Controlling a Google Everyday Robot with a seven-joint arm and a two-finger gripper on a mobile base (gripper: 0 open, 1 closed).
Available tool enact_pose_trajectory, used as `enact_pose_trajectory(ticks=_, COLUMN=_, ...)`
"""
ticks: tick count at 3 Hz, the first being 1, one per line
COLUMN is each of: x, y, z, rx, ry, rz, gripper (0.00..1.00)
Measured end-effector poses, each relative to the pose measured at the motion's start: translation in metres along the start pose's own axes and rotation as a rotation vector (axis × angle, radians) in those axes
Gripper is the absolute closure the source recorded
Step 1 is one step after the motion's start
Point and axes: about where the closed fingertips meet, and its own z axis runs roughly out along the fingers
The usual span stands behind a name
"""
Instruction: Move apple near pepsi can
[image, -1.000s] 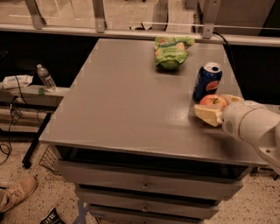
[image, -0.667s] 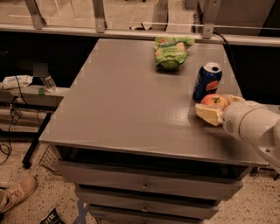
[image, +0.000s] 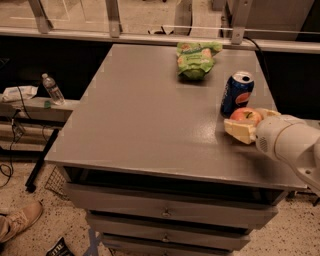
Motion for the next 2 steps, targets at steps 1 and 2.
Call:
enact_pose_trajectory(ticks=1, x=-0.0013, y=0.0009, z=-0.0003, rx=-0.001, ry=-0.002, rz=-0.002, gripper=0.35)
enact_pose_trajectory(ticks=2, x=-0.0024, y=0.0016, z=-0.0005, rx=-0.002, ry=-0.003, rz=-0.003, gripper=0.13)
